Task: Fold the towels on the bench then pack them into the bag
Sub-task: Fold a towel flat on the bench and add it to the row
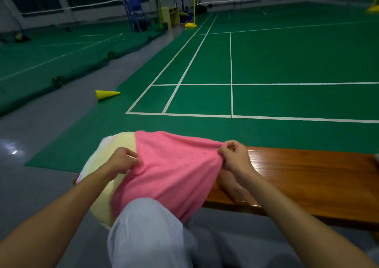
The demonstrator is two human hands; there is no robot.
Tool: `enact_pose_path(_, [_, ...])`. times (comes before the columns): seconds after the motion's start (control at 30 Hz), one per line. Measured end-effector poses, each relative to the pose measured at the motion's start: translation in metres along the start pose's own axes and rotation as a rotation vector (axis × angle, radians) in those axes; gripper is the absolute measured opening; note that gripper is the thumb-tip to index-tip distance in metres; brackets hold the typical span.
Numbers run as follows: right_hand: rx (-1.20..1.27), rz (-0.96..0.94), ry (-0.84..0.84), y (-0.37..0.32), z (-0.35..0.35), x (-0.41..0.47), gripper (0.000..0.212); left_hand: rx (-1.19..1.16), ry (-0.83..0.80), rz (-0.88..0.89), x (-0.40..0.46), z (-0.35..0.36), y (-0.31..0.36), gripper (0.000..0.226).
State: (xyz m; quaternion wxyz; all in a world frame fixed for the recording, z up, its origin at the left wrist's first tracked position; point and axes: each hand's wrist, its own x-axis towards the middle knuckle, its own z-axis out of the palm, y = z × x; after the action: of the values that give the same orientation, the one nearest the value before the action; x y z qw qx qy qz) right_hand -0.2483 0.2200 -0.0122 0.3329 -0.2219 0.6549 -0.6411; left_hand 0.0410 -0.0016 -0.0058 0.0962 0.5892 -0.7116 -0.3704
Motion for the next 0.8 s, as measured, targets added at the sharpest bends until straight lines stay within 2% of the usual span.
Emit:
enact_pose_path(0.03, [0.002, -0.003, 0.018, -0.003, -0.016, 0.001, 0.018, -0.007, -0.041, 0.032, -0.005, 0.009, 0.015, 0.005])
enact_pose_path(0.17, [-0.005, -0.009, 0.106, -0.011, -0.088, 0.007, 0.018, -0.239, -0.136, 0.097, -0.025, 0.056, 0.079, 0.008])
enact_pose_path(0.37, [-0.082, 0.015, 0.198, -0.011, -0.190, 0.006, 0.012, -0.423, -0.307, 0.102, -0.040, 0.143, 0.148, 0.025])
enact_pose_path(0.43, [-0.141, 0.027, 0.237, 0.000, -0.219, 0.006, 0.014, -0.426, -0.342, 0.137, -0.045, 0.179, 0.157, 0.022])
enact_pose_path(0.57, [-0.267, 0.025, 0.311, 0.038, -0.272, 0.007, 0.022, -0.425, -0.287, 0.149, -0.048, 0.234, 0.153, 0.023])
enact_pose_path(0.67, [-0.388, 0.057, 0.332, 0.055, -0.295, 0.009, 0.024, -0.316, -0.256, 0.191, -0.043, 0.247, 0.151, 0.023])
enact_pose_path(0.73, [-0.379, 0.074, 0.368, 0.059, -0.300, 0.012, 0.012, -0.311, -0.264, 0.221, -0.037, 0.245, 0.157, 0.021])
enact_pose_path(0.8, [-0.320, 0.072, 0.402, 0.057, -0.300, 0.010, 0.025, -0.277, -0.310, 0.234, -0.033, 0.243, 0.164, 0.014])
